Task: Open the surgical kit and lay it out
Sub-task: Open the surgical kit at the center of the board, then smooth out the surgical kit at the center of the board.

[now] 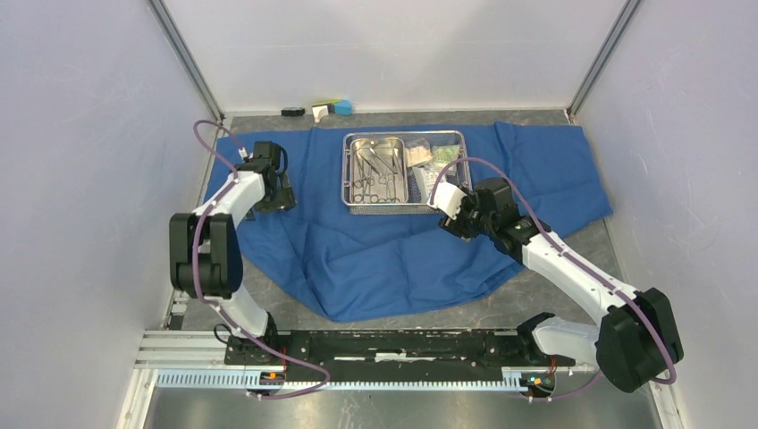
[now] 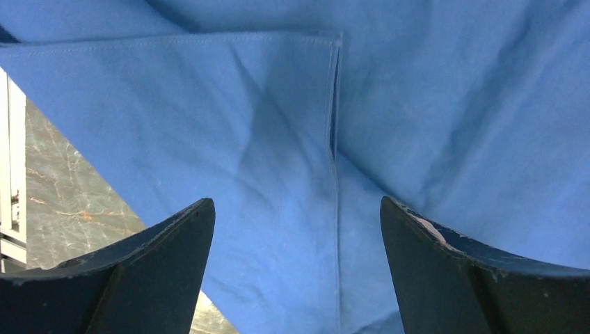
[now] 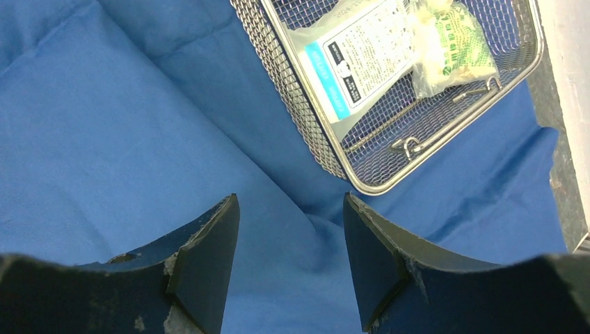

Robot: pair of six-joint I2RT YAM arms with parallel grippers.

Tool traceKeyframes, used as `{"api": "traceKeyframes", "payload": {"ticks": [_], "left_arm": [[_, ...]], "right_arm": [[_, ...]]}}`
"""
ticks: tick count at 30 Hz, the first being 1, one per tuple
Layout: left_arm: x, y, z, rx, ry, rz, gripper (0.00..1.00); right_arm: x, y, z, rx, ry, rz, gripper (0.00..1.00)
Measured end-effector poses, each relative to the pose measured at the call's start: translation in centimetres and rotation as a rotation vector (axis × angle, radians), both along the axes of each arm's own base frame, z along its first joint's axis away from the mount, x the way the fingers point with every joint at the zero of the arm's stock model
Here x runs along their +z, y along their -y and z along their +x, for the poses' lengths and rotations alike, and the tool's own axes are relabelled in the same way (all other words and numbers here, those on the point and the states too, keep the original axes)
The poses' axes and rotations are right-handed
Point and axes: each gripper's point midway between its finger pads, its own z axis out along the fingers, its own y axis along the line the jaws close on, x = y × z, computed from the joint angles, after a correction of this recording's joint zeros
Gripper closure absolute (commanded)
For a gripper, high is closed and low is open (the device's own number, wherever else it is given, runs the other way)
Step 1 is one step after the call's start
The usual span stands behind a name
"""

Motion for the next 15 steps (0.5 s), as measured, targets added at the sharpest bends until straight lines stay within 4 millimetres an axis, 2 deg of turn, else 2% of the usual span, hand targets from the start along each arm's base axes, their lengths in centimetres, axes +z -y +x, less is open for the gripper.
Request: {"api": "traceKeyframes", "payload": {"ticks": [3, 7, 11, 15], "left_arm": [[-0.5, -0.4, 1.5, 0.037, -0.007, 0.015, 0.07], [-1.6, -1.0, 3.0, 0.069, -0.026, 0.047, 0.14], [-2.5, -1.3, 2.8, 0.084, -0.05, 0.057, 0.24], [-2.7, -1.9, 2.6, 0.107, -0.052, 0.047, 0.41]], "right_arm": [[-0.3, 0.0, -0.2, 0.007, -0.005, -0.004, 0.37], [-0.4, 0.0, -0.2, 0.018, -0.005, -0.007, 0.37], [-0.6, -0.1, -0.3, 0.026, -0.008, -0.013, 0.37], [-1.1, 0.0, -0.4, 0.03, -0.02, -0.023, 0.37]]}}
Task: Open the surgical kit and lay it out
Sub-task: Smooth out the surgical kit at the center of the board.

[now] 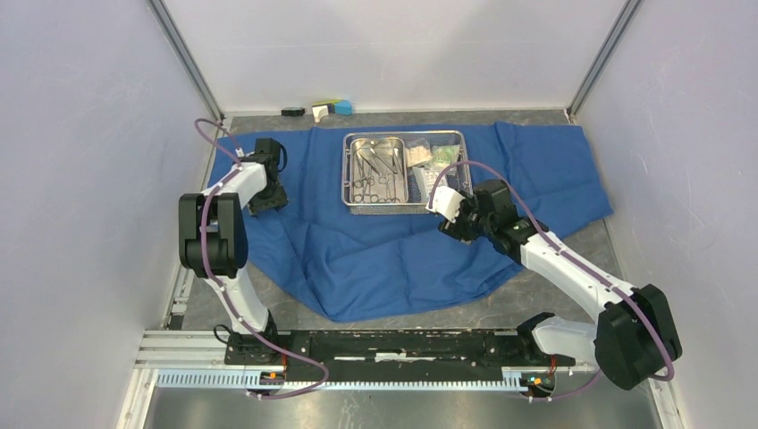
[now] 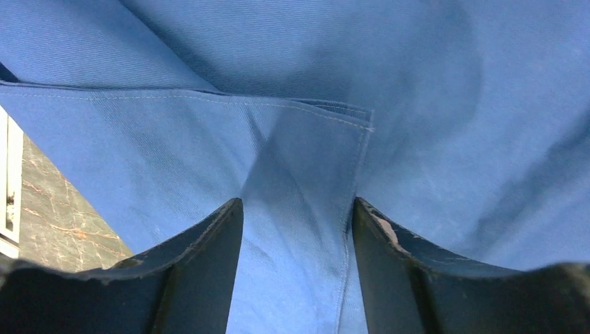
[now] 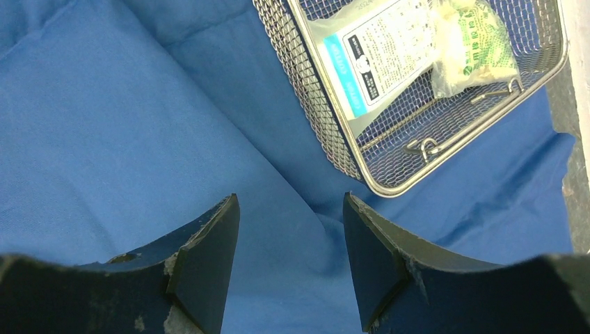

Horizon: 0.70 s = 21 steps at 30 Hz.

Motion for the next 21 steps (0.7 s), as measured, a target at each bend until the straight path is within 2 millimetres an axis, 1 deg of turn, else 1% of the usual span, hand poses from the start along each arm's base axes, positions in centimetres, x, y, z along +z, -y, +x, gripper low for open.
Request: {"api": "traceKeyframes", "payload": {"ticks": [3, 4, 6, 7, 9, 15, 21], "left_arm": [[-0.3, -0.8, -0.2, 0.028, -0.001, -0.027, 0.51], [-0.5, -1.4, -0.4, 0.046, -0.003, -0.032, 0.54], [-0.9, -2.0, -0.7, 0.066, -0.002, -0.05, 0.6], [-1.2, -2.2, -0.9, 0.073, -0.003, -0.059, 0.64], [-1.6, -2.3, -1.2, 0.082, -0.003, -0.081, 0.73], [-1.1, -2.5, -1.1, 0.089, 0.03, -0.121, 0.97], [0.6, -2.4, -1.6, 0.077, 0.079, -0.137, 0.98]], "right_arm": [[-0.3, 0.1, -0.1, 0.003, -0.005, -0.005, 0.37], [-0.4, 0.1, -0.1, 0.003, -0.007, -0.007, 0.37], [-0.5, 0.1, -0.2, 0.004, -0.01, -0.01, 0.37], [-0.6, 0.1, -0.1, 0.005, -0.011, -0.011, 0.37], [-0.7, 0.1, -0.1, 0.009, -0.013, -0.015, 0.37], [-0.7, 0.1, -0.1, 0.015, -0.011, -0.02, 0.37], [-0.9, 0.1, -0.1, 0.017, -0.014, -0.023, 0.37]]}}
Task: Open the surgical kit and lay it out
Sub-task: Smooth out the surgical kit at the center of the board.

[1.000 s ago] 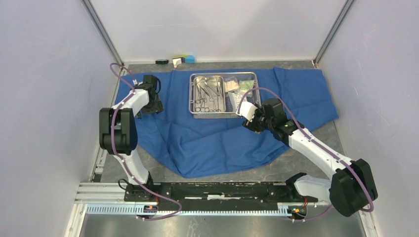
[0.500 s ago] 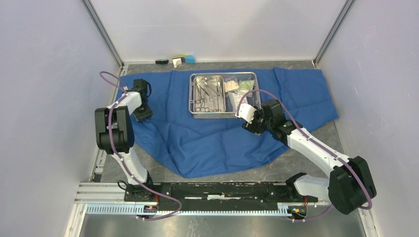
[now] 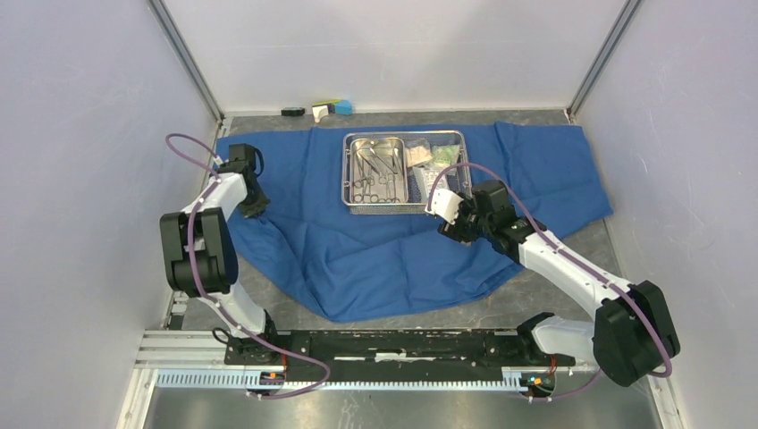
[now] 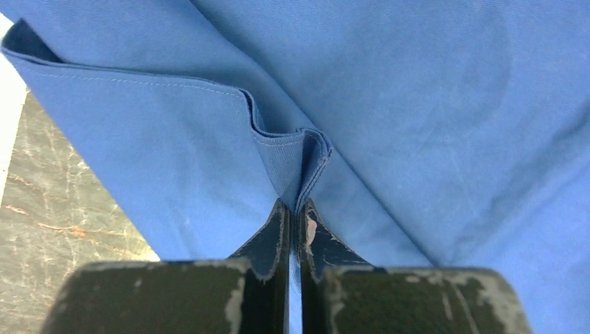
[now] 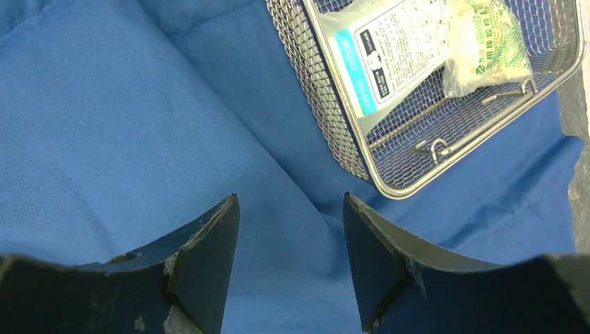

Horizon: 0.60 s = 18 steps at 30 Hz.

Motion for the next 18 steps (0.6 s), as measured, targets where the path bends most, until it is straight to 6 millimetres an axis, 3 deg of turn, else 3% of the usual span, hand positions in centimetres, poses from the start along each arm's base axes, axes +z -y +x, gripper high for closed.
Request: {"api": "traceKeyframes", "payload": {"ticks": [10, 18], "left_arm": [[3.2, -0.5, -1.5, -0.125, 0.059, 0.074, 0.98], [7.3, -1.4, -5.7, -0.345, 0.119, 0.229, 0.98]], "right_arm": [[-0.4, 0.1, -0.2, 0.006, -0.014, -0.01, 0.36], [0.1, 0.8, -0.1, -0.03, 0.003, -0.026, 0.36]]}}
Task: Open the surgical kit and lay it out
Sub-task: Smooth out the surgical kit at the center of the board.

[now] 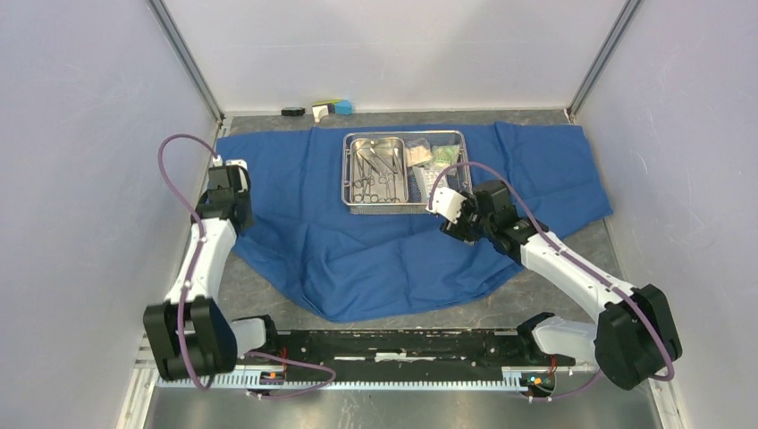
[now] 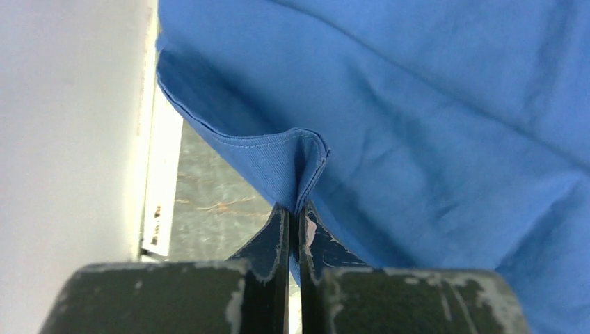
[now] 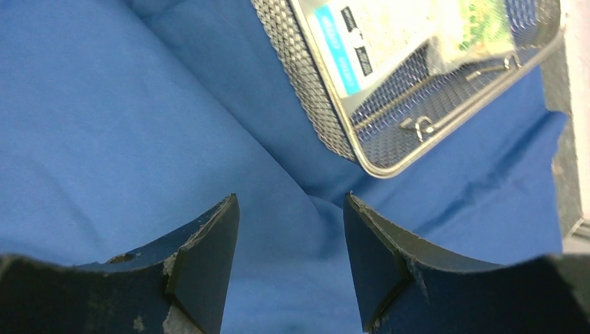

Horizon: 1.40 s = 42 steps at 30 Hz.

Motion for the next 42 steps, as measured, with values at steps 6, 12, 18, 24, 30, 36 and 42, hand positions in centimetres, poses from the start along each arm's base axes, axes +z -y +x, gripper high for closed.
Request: {"api": "traceKeyframes", "payload": {"ticks": [6, 12, 18, 24, 30, 36, 42], "left_arm": [[2.1, -0.4, -2.9, -0.162, 0.008, 0.13, 0.98], [2.0, 1.0, -2.4, -0.265, 0.018, 0.091, 0.98], [0.4, 2.8, -1.2, -0.341, 0.005, -0.002, 0.98], [-1.0, 4.7, -0.1, -0.412, -0.009, -0.076, 0.98], [0.2, 6.5, 1.5, -0.48, 0.045, -0.091, 0.98], [1.3, 8.2, 2.9, -0.537, 0.088, -0.082, 0.98], [1.5, 9.7, 3.7, -0.583, 0.091, -0.077, 0.98]], "right_arm": [[1.5, 3.6, 1.8, -0.176, 0.02, -0.006, 0.34], [3.0, 11.4, 4.2, -0.515, 0.042, 0.052, 0.25], [3.7, 15.6, 4.7, -0.731, 0.083, 0.074, 0.2], [3.6, 21.5, 4.4, -0.95, 0.074, 0.112, 0.23], [1.8, 26.7, 1.5, -1.072, -0.018, 0.087, 0.27], [-0.8, 28.7, -1.5, -1.095, -0.116, 0.04, 0.24], [-4.5, 28.9, -2.2, -1.096, -0.252, 0.076, 0.2]]}}
